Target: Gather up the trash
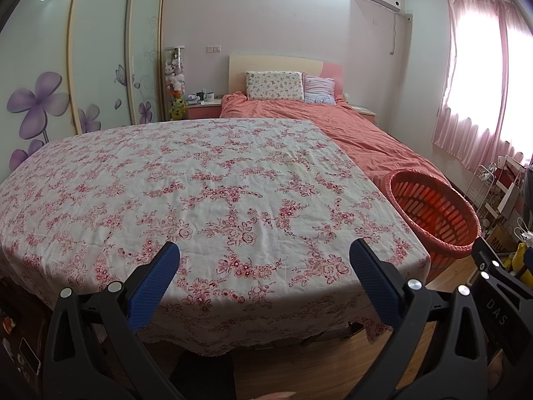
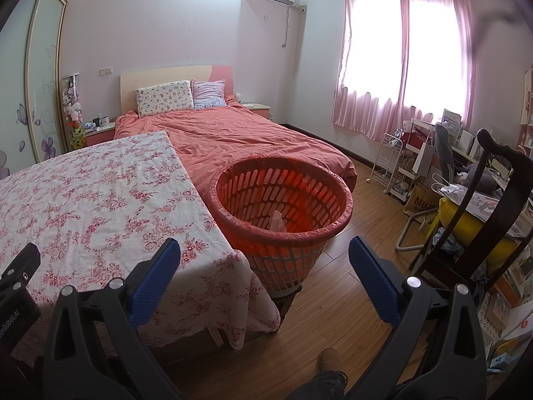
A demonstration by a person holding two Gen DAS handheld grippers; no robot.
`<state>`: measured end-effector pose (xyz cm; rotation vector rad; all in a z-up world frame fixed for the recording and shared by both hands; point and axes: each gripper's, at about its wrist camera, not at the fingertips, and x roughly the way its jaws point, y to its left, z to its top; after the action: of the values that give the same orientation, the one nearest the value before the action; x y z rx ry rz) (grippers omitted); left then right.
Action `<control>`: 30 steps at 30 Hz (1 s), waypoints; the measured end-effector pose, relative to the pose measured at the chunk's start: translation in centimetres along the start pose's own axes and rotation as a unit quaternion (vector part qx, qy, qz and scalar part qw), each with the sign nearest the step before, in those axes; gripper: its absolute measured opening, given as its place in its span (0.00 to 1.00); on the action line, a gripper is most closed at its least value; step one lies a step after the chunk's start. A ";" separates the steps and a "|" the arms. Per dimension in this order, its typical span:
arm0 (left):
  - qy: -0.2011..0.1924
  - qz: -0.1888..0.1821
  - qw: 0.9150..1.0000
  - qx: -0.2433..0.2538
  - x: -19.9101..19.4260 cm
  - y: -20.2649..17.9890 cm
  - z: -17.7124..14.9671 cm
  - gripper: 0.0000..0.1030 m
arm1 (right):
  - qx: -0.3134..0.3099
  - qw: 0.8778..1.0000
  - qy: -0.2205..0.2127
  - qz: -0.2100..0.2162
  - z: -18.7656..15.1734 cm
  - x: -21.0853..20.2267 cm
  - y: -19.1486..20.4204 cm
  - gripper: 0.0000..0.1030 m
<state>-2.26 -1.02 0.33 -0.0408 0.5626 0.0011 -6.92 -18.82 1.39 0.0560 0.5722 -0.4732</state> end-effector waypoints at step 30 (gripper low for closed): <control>0.002 0.001 1.000 0.001 0.0 0.1 -0.1 0.98 | 0.000 1.000 0.001 0.001 0.0 0.0 -0.2 0.96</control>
<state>-2.35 -0.94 0.22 -0.0385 0.5658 0.0022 -6.95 -18.99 1.41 0.0579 0.5728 -0.4713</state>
